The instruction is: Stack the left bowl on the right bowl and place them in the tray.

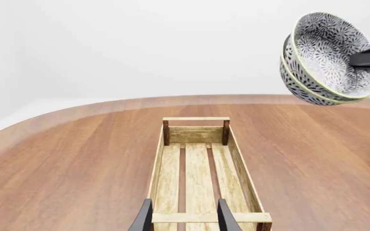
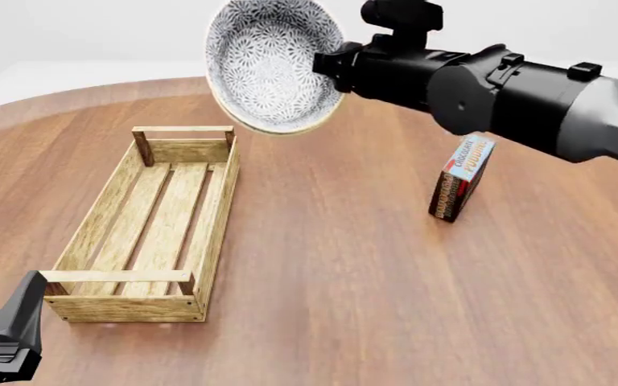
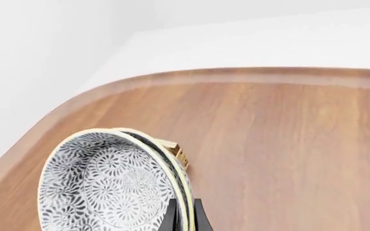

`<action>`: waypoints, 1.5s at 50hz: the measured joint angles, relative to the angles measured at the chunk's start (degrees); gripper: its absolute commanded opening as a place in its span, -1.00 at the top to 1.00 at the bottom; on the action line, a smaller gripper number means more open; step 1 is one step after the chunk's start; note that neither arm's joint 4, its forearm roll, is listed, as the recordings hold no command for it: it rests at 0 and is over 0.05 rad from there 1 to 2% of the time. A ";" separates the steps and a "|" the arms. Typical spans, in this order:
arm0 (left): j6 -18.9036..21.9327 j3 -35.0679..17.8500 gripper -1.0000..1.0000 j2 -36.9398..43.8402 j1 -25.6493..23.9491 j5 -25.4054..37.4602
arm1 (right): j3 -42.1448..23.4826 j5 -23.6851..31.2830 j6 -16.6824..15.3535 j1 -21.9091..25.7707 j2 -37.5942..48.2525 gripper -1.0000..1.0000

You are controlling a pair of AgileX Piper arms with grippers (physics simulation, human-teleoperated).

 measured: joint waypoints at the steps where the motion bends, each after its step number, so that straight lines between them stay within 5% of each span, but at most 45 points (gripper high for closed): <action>1: 0.00 0.00 -1.00 0.00 0.00 0.00 | -0.75 -0.01 0.09 0.23 0.72 1.00; 44: 0.00 0.00 -1.00 0.00 0.00 0.00 | -34.35 3.80 3.79 7.87 33.54 1.00; 75: 0.00 0.00 -1.00 0.00 0.00 0.00 | -40.32 2.34 4.87 10.20 41.49 1.00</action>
